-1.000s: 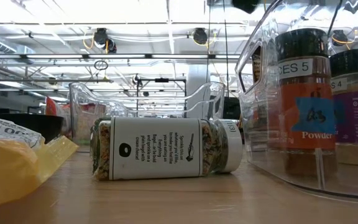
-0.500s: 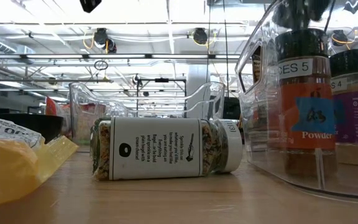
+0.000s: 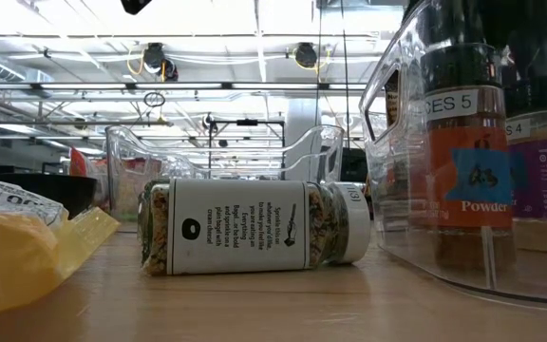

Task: Pick & Place Food Item
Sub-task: Put the light blue noodle pack into the top transparent bin

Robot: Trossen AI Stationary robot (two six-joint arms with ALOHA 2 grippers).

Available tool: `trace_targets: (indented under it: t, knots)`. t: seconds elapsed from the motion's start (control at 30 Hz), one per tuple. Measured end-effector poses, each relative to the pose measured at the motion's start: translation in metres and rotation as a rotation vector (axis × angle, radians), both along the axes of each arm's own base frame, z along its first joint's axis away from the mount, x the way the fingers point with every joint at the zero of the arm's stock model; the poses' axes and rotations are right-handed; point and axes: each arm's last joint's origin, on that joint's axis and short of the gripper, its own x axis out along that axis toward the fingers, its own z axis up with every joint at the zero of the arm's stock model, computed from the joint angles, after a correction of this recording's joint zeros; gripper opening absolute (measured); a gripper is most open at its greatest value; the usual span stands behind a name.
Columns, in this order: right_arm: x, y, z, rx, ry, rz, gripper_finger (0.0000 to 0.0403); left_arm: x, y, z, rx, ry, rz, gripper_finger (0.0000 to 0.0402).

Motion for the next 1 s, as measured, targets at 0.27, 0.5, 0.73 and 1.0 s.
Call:
trace_targets:
  t: [0.27, 0.5, 0.73, 1.0]
  knots:
    - [-0.008, -0.002, -0.024, -0.017, 0.076, -0.065, 0.0151, 0.0, -0.001, 0.0, -0.015, 0.002, 0.003, 0.015]
    - [-0.011, -0.004, -0.029, -0.047, 0.096, -0.094, 0.0071, 0.0, -0.001, 0.0, -0.021, 0.002, 0.007, 0.015]
    - [-0.01, -0.005, -0.029, -0.042, 0.094, -0.098, 0.001, 0.0, 0.0, 0.0, -0.012, 0.002, 0.032, 0.015]
    - [-0.002, -0.015, 0.005, -0.094, -0.059, -0.132, 0.0001, 0.001, 0.0, 0.003, -0.011, -0.034, 0.032, 0.015]
